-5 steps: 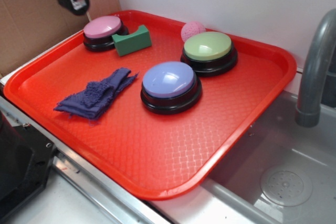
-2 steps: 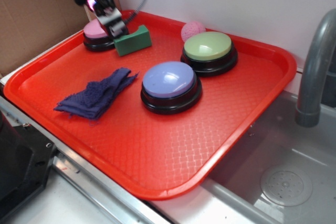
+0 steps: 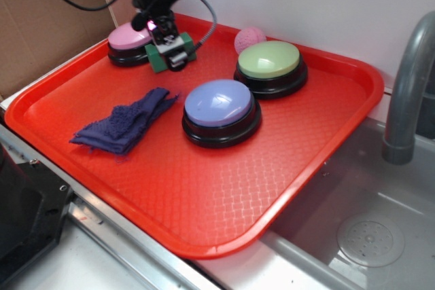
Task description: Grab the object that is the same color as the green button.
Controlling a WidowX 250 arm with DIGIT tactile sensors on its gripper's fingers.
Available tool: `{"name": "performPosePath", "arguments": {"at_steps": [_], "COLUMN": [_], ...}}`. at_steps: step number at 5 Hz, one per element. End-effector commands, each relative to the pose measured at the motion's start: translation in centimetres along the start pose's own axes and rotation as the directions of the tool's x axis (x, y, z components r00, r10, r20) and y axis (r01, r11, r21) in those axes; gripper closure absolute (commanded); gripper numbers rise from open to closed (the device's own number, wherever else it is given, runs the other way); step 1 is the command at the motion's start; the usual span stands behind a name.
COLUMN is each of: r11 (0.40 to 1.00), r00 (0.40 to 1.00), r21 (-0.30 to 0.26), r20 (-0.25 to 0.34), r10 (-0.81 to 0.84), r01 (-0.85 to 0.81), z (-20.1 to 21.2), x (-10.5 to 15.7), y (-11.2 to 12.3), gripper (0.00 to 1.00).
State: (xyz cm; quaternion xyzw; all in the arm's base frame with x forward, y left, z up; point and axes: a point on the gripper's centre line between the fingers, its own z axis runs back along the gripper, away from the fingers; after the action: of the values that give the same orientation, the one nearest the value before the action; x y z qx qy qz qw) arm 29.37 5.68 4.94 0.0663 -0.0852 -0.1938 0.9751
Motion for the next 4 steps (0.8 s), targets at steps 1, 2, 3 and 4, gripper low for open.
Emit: {"name": "performPosePath", "arguments": {"at_steps": [1,2,3,4], "r11": [1.0,0.998,0.997,0.996], "r00": [0.999,0.998,0.996,0.995], "r21": [0.003,-0.013,-0.027,-0.034], "r20": [0.041,0.01,0.039,0.046], "r10": [-0.023,-0.062,-0.076,-0.085], "r01": [0.023,0.062,0.077,0.087], "z": [-0.69,-1.01,-1.14,-1.13], "x": [2.48,2.82,2.72,2.67], "y": [1.0,0.64,0.64,0.58], "gripper": [0.0,1.0,1.0,1.0]}}
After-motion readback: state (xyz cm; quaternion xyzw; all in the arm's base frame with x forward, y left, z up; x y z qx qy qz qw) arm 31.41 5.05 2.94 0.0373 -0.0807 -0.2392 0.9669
